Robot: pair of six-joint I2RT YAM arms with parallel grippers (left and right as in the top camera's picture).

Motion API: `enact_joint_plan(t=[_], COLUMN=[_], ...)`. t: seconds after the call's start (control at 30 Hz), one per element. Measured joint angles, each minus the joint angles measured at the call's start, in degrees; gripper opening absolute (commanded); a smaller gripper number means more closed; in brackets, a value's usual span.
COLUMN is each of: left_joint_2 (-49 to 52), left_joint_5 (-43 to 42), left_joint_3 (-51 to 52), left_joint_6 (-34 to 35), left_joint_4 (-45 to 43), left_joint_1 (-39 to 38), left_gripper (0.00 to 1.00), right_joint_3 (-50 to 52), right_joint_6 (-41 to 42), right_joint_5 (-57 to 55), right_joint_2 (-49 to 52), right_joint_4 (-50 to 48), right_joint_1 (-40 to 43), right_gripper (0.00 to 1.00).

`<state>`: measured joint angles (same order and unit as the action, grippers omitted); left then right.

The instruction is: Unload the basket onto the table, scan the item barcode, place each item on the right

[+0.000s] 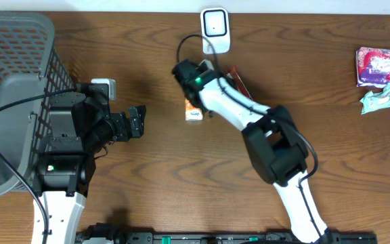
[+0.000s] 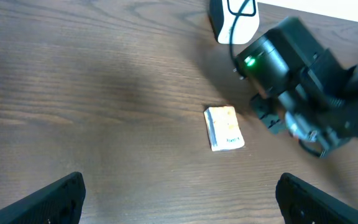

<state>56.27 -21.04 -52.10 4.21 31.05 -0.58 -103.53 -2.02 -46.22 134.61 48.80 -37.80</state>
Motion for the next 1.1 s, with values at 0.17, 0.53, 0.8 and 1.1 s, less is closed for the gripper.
enact_joint_plan(t=[0.17,0.53,0.8,1.1], left_joint_2=[0.0,0.0,0.0,0.0], left_joint_5=[0.0,0.0,0.0,0.0], left_joint_3=[0.0,0.0,0.0,0.0], left_joint_6=[0.0,0.0,0.0,0.0], left_joint_4=[0.0,0.0,0.0,0.0], left_joint_1=[0.0,0.0,0.0,0.0], left_gripper=[0.97,0.97,0.97,0.97], right_joint_3=[0.0,0.0,0.1,1.5], right_joint_6=[0.2,0.6,1.2,1.4], right_joint_5=[-0.3,4.0,11.1,11.7], right_joint_2=[0.0,0.0,0.0,-0.1], right_joint_4=[0.0,-0.3,-0.2,-3.5], right_joint_1=[-2.3,3.1,5.9,6.0], right_gripper=[0.4,0.38,0.36,0.4])
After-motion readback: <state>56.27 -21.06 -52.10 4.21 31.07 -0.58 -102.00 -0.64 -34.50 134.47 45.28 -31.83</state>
